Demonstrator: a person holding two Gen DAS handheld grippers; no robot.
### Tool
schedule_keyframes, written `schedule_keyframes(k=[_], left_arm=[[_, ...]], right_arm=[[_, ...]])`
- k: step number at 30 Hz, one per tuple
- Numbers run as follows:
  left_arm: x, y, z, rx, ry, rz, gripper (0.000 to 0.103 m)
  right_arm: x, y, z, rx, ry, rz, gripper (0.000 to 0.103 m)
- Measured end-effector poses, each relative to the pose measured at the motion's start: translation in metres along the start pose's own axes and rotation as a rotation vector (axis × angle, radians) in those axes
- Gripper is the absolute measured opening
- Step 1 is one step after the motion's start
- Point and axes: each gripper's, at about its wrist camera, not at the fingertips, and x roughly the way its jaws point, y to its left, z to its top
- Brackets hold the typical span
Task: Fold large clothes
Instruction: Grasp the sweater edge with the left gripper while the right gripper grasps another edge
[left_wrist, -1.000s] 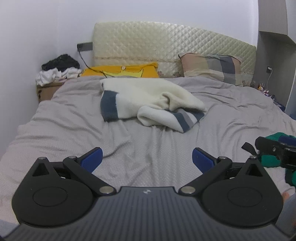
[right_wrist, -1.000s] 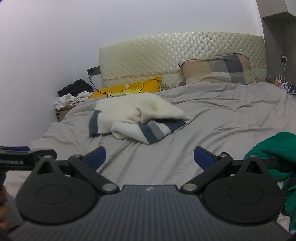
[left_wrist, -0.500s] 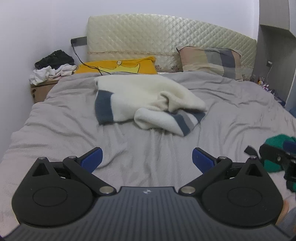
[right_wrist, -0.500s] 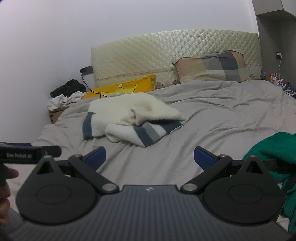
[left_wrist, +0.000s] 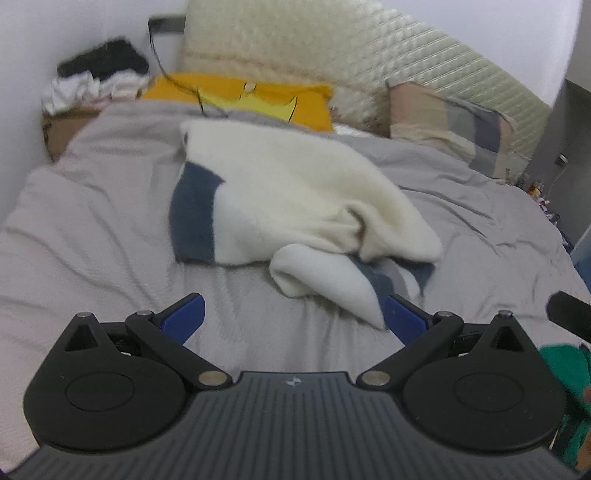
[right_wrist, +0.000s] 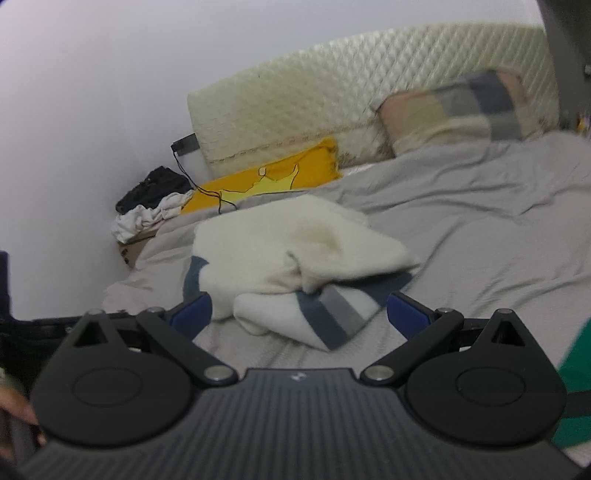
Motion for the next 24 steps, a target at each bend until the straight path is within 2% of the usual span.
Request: schedule_keyframes(k=[4,6,10,14,17,19,22,24], left_arm=[[0.072,0.011,0.021,0.023,0.082,0.035,0.103],[0.104,0.021,0.028,0.003,0.106,0.01,0.103],[0.154,0.052,0.034,-0.13,0.136,-0.097,0.103],[0.2,0.082,0.029,-0.291,0.165,-0.24,0.103],[0.225,0.102,0.023,-0.409,0.139,-0.336,0.1],[0.237,0.113,0.018,-0.479,0.121,-0.396,0.094],[0.252,0.124,0.009,-0.54,0.102,-0.443,0.086],[0.257,0.13,0.005,-0.569,0.083,-0.482,0.084]], right_arm=[[0.052,-0.015,0.008,0.042,0.053,0.032,0.103],[0.082,-0.025,0.01,0.063,0.088,0.04,0.102],[0.141,-0.05,0.007,0.154,0.147,0.068,0.099],[0.195,-0.072,-0.002,0.26,0.174,0.063,0.098],[0.227,-0.09,-0.008,0.358,0.168,0.067,0.097],[0.238,-0.099,-0.009,0.391,0.147,0.082,0.093],[0.246,-0.109,-0.003,0.396,0.078,0.061,0.086],[0.253,-0.12,0.001,0.418,0.057,0.047,0.076]])
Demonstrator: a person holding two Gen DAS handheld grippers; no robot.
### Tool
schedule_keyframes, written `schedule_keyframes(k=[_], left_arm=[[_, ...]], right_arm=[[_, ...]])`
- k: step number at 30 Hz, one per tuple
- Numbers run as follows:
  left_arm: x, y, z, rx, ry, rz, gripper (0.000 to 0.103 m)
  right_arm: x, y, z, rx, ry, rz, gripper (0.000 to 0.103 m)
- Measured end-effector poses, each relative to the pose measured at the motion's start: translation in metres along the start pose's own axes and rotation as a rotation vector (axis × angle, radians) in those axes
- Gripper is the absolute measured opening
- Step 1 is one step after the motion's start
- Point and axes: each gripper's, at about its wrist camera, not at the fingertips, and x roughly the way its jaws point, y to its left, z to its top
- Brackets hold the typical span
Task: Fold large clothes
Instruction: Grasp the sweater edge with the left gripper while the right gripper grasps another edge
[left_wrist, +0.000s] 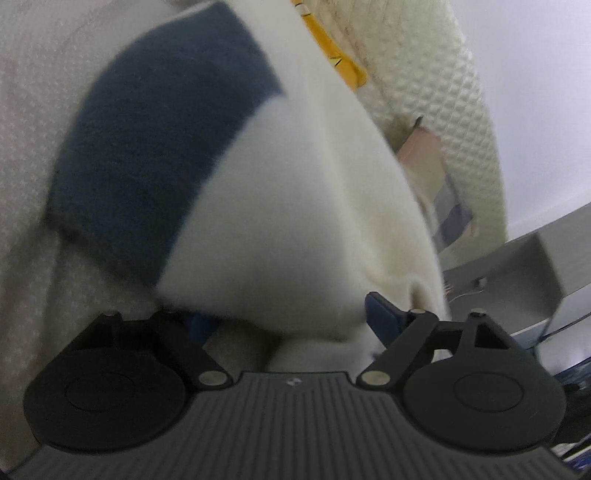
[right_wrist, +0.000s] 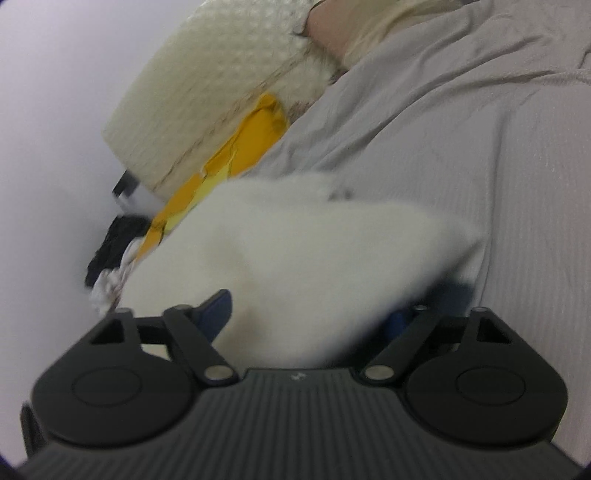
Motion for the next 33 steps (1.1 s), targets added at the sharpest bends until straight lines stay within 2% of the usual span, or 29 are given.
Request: schedule_keyframes(k=[1,2,4,5,6,7,8,10,11,14,17,19,23,25,27,29,31,33], left_arm=[[0.001,0.003,0.001,-0.007,-0.005,-0.019,0.08],[0.001,0.004,0.002,-0.008,-0.01,-0.036,0.079],[-0.007,0.003,0.001,-0.026,-0.021,-0.06,0.07],[-0.01,0.005,0.0,-0.028,-0.033,-0.081,0.067],[-0.015,0.005,0.001,-0.031,-0.049,-0.09,0.06],[-0.018,0.006,0.002,-0.041,-0.061,-0.093,0.05],[-0.016,0.009,0.003,-0.047,-0.055,-0.091,0.047],[-0.014,0.01,0.004,-0.033,-0.051,-0.069,0.028],[-0.017,0.009,0.004,-0.018,-0.064,-0.071,0.026],[-0.032,-0.007,0.004,0.036,-0.122,-0.105,0.018],[-0.046,-0.012,0.001,0.036,-0.165,-0.13,0.013],[-0.064,-0.018,-0.003,0.056,-0.206,-0.129,0.013],[-0.099,-0.035,-0.014,0.104,-0.251,-0.14,0.012],[-0.118,-0.041,-0.022,0.113,-0.283,-0.142,0.012],[-0.138,-0.045,-0.032,0.126,-0.312,-0.145,0.012],[-0.157,-0.049,-0.044,0.155,-0.339,-0.117,0.012],[-0.182,-0.049,-0.054,0.142,-0.336,-0.126,0.012],[-0.205,-0.059,-0.068,0.178,-0.358,-0.13,0.012]], right_arm=[[0.004,-0.005,0.004,0.027,-0.01,0.007,0.074],[0.007,-0.01,0.008,0.046,-0.019,0.018,0.067],[0.013,-0.015,0.012,0.044,-0.029,0.016,0.055],[0.015,-0.015,0.013,0.025,-0.029,0.014,0.043],[0.016,-0.014,0.014,0.005,-0.032,0.015,0.032],[0.017,-0.014,0.015,-0.01,-0.038,0.016,0.028],[0.016,-0.013,0.015,-0.014,-0.046,0.018,0.023],[0.015,-0.012,0.018,-0.023,-0.05,0.028,0.016],[0.016,-0.008,0.019,-0.044,-0.053,0.02,0.014],[0.008,0.007,0.022,-0.103,-0.079,0.014,0.011],[-0.004,0.019,0.022,-0.137,-0.113,0.022,0.01],[-0.014,0.025,0.02,-0.152,-0.115,0.037,0.01],[-0.035,0.042,0.003,-0.29,-0.066,0.025,0.01],[-0.048,0.05,-0.001,-0.306,-0.049,0.034,0.01],[-0.071,0.062,-0.006,-0.323,-0.073,0.057,0.01],[-0.09,0.072,-0.013,-0.381,-0.085,0.043,0.01],[-0.109,0.076,-0.021,-0.417,-0.089,0.035,0.01],[-0.13,0.078,-0.031,-0.438,-0.084,0.035,0.01]])
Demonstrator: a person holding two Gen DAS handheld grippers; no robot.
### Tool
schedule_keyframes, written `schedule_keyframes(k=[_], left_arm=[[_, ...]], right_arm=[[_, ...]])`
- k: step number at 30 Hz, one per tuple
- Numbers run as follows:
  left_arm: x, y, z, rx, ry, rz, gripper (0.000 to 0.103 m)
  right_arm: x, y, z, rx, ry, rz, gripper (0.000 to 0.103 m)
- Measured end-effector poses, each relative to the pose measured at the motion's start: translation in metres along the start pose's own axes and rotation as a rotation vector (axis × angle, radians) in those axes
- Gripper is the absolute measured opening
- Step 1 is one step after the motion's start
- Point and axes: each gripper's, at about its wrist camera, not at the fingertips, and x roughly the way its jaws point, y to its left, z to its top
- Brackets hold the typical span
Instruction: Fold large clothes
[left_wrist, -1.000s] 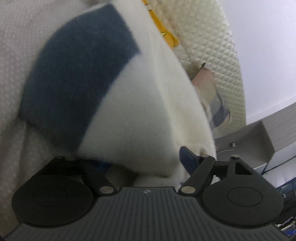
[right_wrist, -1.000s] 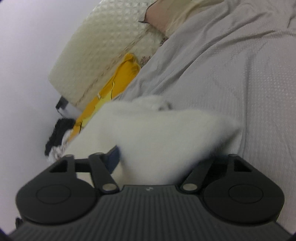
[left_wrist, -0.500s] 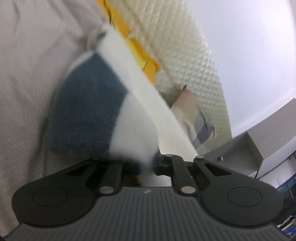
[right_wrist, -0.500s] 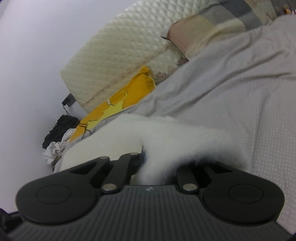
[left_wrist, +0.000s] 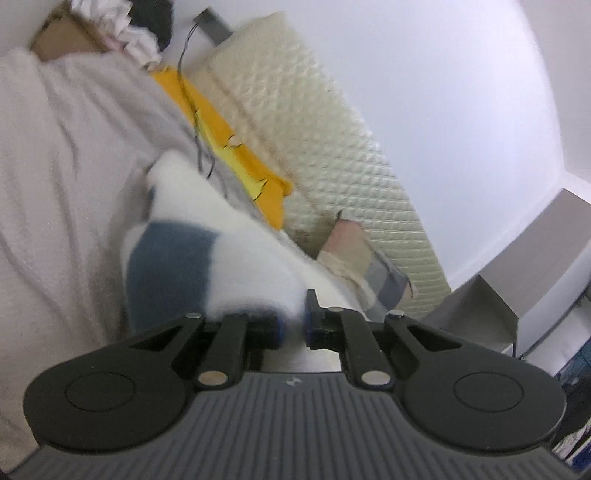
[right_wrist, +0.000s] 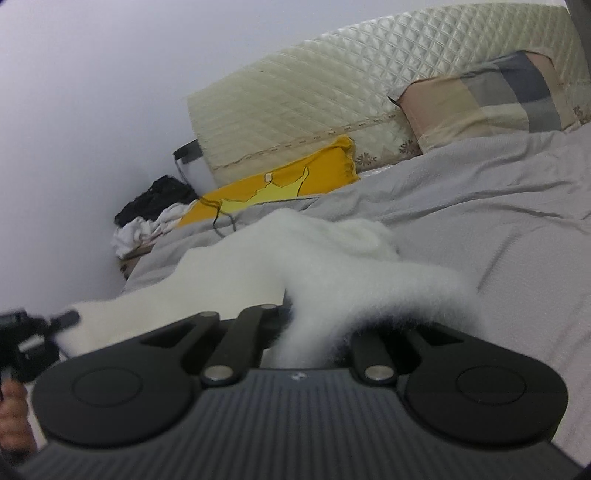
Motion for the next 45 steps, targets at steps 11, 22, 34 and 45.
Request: schedule_keyframes(k=[11,22,34,45], left_arm=[[-0.135,-0.071,-0.027,0.086,-0.058,0.013,0.012],[-0.095,-0.039,-0.059,0.112,0.067,0.235,0.012],[0.043,0.032,-0.072,0.205,0.226,0.433,0.013],[0.058,0.027,-0.074,0.244,0.232,0.429,0.013]], right_arm=[[-0.118,0.024,-0.021,0.03,-0.037,0.081,0.01],[-0.094,-0.003,-0.061,0.185,0.182,0.033,0.01],[0.009,-0.056,-0.097,0.318,0.357,-0.033,0.012],[0.022,-0.068,-0.096,0.341,0.328,0.01,0.01]])
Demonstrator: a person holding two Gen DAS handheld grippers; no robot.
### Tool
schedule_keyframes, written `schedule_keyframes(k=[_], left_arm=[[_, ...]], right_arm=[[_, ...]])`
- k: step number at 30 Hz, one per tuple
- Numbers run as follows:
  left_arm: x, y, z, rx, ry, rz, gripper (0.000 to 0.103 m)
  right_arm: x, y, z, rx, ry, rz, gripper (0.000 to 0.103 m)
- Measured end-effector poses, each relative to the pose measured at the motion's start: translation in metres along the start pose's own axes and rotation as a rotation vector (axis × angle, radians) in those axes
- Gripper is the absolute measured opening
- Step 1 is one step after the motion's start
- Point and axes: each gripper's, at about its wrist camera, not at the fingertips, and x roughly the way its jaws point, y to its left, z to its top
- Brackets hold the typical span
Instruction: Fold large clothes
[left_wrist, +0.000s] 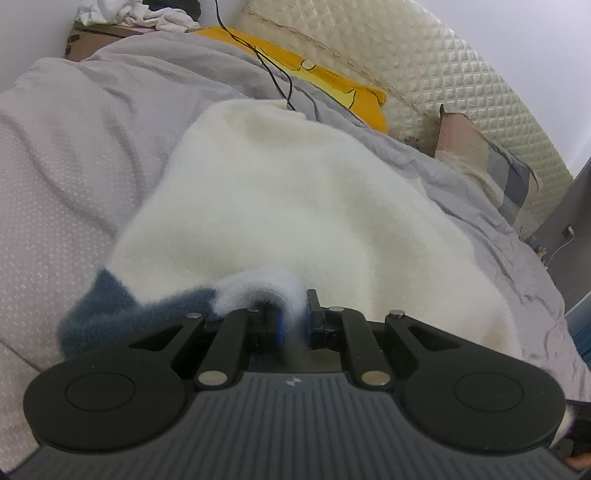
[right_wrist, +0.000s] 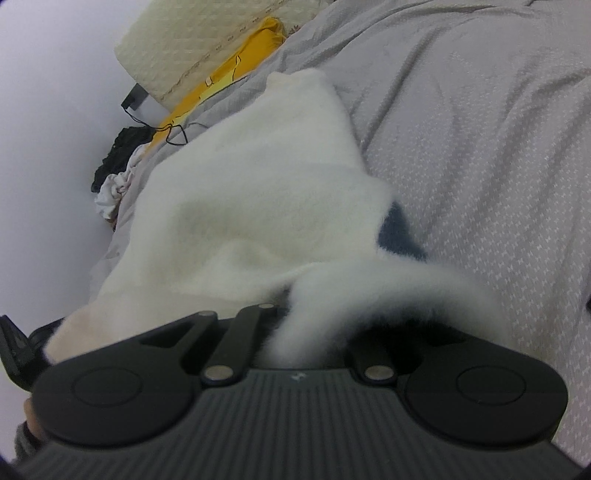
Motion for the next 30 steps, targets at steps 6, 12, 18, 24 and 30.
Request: schedule_keyframes(k=[6,12,18,24,30], left_arm=[[-0.029,-0.007,0.001,-0.001,-0.011,-0.049,0.047],[-0.081,-0.021,-0.01,0.029,-0.043,-0.114,0.069],[-0.126,-0.041,-0.038,0.147,-0.007,-0.103,0.071],[-0.145,-0.053,-0.07,0.271,0.034,-0.051,0.072],[-0.159,-0.061,-0.093,0.301,0.067,-0.08,0.072]], right_arm=[[-0.013,0.009,-0.002,-0.031,0.003,-0.024,0.02],[-0.042,0.024,-0.015,-0.041,0.006,0.011,0.078],[-0.087,0.036,-0.037,-0.094,-0.016,-0.025,0.08],[-0.112,0.042,-0.06,-0.13,-0.058,-0.051,0.079],[-0.121,0.041,-0.083,-0.079,-0.053,-0.025,0.079]])
